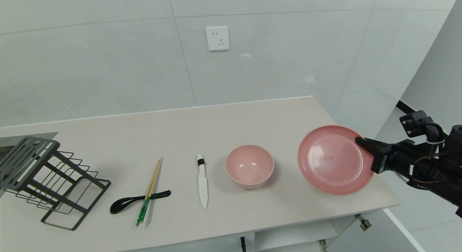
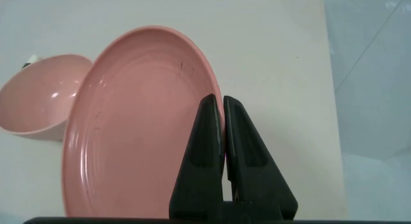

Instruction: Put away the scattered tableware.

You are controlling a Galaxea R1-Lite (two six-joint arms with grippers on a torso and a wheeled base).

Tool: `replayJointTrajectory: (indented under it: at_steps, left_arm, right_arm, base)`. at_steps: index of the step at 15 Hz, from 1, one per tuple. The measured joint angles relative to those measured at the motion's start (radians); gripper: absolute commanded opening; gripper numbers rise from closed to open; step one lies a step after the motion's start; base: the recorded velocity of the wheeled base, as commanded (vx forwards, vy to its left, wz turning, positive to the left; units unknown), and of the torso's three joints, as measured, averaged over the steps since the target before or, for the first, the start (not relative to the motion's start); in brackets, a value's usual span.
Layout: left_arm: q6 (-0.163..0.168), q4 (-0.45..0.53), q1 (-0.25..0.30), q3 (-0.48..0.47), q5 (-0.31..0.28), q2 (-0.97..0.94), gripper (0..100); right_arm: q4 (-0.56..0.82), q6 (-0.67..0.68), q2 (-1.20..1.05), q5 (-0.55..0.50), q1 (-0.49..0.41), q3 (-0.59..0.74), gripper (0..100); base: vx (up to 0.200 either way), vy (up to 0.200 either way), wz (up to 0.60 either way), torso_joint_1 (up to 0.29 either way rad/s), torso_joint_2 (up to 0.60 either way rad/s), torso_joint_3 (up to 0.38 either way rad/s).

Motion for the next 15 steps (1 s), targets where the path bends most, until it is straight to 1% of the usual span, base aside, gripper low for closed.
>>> replayJointTrajectory:
  at_steps: [2, 4, 6, 8, 9, 12, 15]
  left_arm:
    - [-0.022, -0.001, -0.029, -0.056, -0.025, 0.054, 100]
    - [-0.041, -0.004, -0.069, -0.114, -0.069, 0.155, 100]
    - [-0.051, -0.018, -0.103, -0.157, -0.099, 0.279, 100]
    - [-0.053, -0.062, -0.125, -0.184, -0.124, 0.4, 100]
    - [-0.053, -0.108, -0.134, -0.194, -0.135, 0.469, 100]
    - [-0.038, -0.301, -0.146, -0.206, -0.16, 0.679, 100]
    - [-0.028, -0.592, -0.151, -0.209, -0.229, 0.947, 100]
  right_arm:
    - [-0.02, 0.003, -0.014, 0.0, 0.003, -0.003, 0]
    - [-0.038, 0.018, -0.019, 0.001, 0.022, -0.016, 0]
    - [-0.047, 0.026, -0.022, 0.002, 0.054, -0.03, 0]
    - [-0.049, 0.03, -0.027, 0.002, 0.073, -0.035, 0]
    - [-0.056, 0.03, -0.032, 0.003, 0.077, -0.034, 0]
    - [-0.063, 0.03, -0.076, 0.004, 0.08, 0.013, 0]
    - [-0.066, 0.027, -0.17, 0.004, 0.049, 0.056, 0]
  base:
    - [0.0, 0.0, 0.0, 0.0, 0.0, 0.0]
    - [0.0, 0.0, 0.0, 0.0, 0.0, 0.0]
    - [0.0, 0.0, 0.0, 0.0, 0.0, 0.0]
    - [0.0, 0.0, 0.0, 0.0, 0.0, 0.0]
    - [0.0, 0.0, 0.0, 0.0, 0.0, 0.0]
    - [0.0, 0.0, 0.0, 0.0, 0.0, 0.0]
    - [0.0, 0.0, 0.0, 0.0, 0.0, 0.0]
